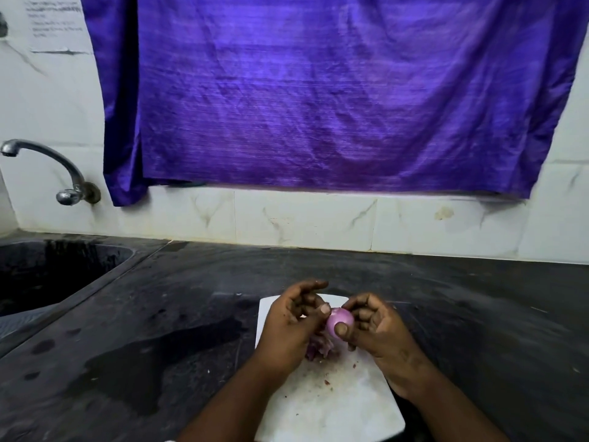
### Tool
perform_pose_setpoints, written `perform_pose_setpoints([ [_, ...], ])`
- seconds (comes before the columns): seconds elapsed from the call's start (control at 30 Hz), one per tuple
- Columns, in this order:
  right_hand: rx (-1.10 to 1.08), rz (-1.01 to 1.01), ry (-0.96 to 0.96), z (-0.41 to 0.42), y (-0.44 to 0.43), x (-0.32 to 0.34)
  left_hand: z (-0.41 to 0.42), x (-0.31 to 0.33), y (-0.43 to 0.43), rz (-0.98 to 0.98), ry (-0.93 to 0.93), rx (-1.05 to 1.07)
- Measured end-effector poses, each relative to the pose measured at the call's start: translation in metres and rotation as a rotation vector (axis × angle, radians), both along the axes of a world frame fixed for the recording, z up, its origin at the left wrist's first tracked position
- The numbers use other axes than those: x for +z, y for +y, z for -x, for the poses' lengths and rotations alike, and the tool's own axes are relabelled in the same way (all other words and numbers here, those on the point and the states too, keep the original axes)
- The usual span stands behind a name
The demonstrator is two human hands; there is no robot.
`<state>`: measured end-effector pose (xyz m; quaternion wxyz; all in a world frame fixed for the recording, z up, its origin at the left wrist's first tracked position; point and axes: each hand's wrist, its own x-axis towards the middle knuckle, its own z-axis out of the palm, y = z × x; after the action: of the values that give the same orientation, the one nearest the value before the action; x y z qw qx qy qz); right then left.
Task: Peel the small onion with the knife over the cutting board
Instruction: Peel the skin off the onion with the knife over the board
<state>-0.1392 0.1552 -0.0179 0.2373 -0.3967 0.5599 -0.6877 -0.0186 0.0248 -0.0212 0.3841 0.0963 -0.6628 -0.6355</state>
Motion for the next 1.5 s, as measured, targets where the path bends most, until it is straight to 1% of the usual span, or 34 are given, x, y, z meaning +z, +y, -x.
perform_pose_setpoints([
  [0.2, 0.116, -0.044, -0.084, -0.006, 0.003, 0.003, 0.002, -0.004, -0.003, -0.030, -0.009, -0.021],
  [0.3, 0.047, -0.026, -0.125, -0.005, 0.003, 0.007, 0.003, -0.004, -0.004, -0.054, -0.001, 0.038],
  [0.33, 0.019, -0.002, -0.152, -0.005, 0.003, 0.009, 0.003, -0.005, -0.004, -0.040, 0.004, 0.061],
  [0.4, 0.003, 0.064, -0.230, -0.003, 0.003, 0.011, 0.001, -0.006, -0.003, 0.051, -0.023, 0.071],
  [0.5, 0.032, 0.096, -0.312, -0.002, 0.004, 0.010, -0.003, -0.005, 0.006, 0.177, -0.117, -0.025],
  [0.6, 0.015, 0.077, -0.310, -0.003, 0.004, 0.008, -0.003, -0.004, 0.008, 0.246, -0.155, -0.046],
  [0.7, -0.035, 0.057, -0.260, -0.004, 0.003, 0.007, -0.002, -0.007, 0.004, 0.313, -0.159, 0.007],
  [0.77, -0.044, 0.047, -0.219, -0.005, 0.002, 0.008, 0.000, -0.008, 0.003, 0.354, -0.130, 0.063],
  [0.9, -0.039, 0.052, -0.208, -0.006, 0.001, 0.007, 0.001, -0.007, 0.001, 0.317, -0.034, 0.104],
  [1.07, -0.018, 0.065, -0.187, -0.006, 0.001, 0.008, -0.002, -0.004, 0.003, 0.221, 0.019, 0.075],
  [1.13, -0.012, 0.069, -0.175, -0.007, 0.002, 0.008, -0.002, -0.005, 0.001, 0.218, 0.029, 0.079],
  [1.23, -0.010, 0.078, -0.174, -0.008, 0.002, 0.009, -0.004, -0.004, 0.001, 0.241, 0.021, 0.083],
  [1.4, -0.004, 0.116, -0.245, -0.004, 0.004, 0.011, -0.004, 0.000, -0.002, 0.131, 0.001, 0.118],
  [1.5, -0.090, 0.091, -0.206, -0.002, 0.002, 0.008, -0.004, -0.003, -0.002, 0.225, -0.096, 0.118],
])
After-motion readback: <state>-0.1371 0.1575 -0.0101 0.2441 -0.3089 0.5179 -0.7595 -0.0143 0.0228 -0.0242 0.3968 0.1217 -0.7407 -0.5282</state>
